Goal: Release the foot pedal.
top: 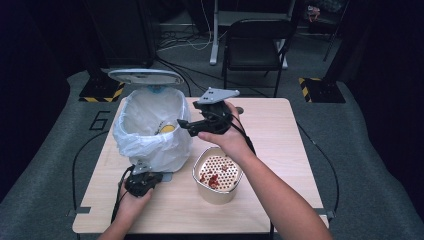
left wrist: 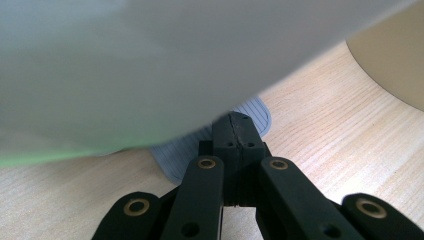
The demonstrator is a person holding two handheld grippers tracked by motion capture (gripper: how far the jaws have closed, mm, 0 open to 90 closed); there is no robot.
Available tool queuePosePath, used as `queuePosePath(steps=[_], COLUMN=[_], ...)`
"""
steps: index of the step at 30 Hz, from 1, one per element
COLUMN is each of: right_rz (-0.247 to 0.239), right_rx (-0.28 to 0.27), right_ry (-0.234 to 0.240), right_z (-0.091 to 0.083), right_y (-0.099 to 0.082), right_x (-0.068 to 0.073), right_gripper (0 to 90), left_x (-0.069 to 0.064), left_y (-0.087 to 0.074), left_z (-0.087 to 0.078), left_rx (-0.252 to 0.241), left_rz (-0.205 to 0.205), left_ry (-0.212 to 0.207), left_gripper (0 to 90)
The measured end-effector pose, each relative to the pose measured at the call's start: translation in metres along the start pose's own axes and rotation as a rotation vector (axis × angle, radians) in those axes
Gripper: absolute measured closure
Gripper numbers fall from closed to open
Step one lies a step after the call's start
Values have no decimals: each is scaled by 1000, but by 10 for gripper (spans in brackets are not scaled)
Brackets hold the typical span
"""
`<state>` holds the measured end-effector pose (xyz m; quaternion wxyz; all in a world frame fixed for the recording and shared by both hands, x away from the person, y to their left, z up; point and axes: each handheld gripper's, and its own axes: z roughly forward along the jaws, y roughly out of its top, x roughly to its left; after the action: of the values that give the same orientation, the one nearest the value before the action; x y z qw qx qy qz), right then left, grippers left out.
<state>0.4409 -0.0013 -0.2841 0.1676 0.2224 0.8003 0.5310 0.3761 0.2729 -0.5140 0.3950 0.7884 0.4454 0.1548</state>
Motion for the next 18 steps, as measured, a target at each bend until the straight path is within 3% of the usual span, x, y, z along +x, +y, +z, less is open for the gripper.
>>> queuePosePath(steps=[9,14,18], right_rz=[17,45,33], right_rx=[-3,-17,-16], right_ry=[-65,-89,-114], right_z=[-36,-51,-62], right_y=[-37,-51,-59], right_x=[-16,-23,-26], right_gripper=[265,267,267], left_x=[1,0,1], left_y=[0,0,1], left_z=[-1,0,-1], left_rx=[9,8,11], left_rz=[0,-3,-9], left_ry=[-9,-12,-17], left_gripper=[900,900,900])
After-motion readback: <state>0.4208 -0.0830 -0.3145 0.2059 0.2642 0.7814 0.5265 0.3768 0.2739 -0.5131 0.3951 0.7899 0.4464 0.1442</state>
